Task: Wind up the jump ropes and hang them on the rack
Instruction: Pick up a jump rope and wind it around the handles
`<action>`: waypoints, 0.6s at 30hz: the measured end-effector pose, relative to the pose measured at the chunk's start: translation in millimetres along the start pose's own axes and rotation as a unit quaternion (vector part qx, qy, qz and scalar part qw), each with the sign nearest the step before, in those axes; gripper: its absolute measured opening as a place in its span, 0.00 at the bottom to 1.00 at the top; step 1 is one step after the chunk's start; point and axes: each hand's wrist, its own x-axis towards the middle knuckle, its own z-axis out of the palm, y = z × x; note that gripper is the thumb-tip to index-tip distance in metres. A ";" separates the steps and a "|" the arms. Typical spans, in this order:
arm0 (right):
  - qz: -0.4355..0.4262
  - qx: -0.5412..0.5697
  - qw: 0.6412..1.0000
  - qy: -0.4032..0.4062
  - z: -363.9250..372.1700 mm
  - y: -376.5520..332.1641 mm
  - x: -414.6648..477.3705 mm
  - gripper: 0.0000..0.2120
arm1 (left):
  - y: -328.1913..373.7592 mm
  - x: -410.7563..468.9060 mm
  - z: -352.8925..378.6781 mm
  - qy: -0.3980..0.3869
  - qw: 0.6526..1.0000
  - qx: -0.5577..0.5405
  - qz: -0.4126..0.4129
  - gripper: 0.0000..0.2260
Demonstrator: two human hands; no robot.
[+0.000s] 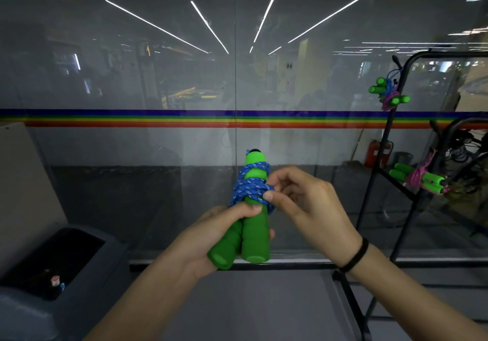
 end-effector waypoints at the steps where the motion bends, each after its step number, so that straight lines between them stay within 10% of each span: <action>1: 0.017 0.041 0.999 -0.010 -0.2 1.0 -1.3 0.07 | -0.3 0.3 -0.7 0.000 1.000 -0.014 -0.006 0.14; 8: 0.042 0.100 0.992 -0.060 -7.6 4.5 2.3 0.10 | -3.6 2.9 -3.3 0.004 1.000 -0.009 -0.006 0.12; 18: -0.059 -0.119 0.991 0.032 9.4 6.0 -3.6 0.07 | -9.0 7.7 3.0 -0.027 0.998 -0.054 -0.013 0.13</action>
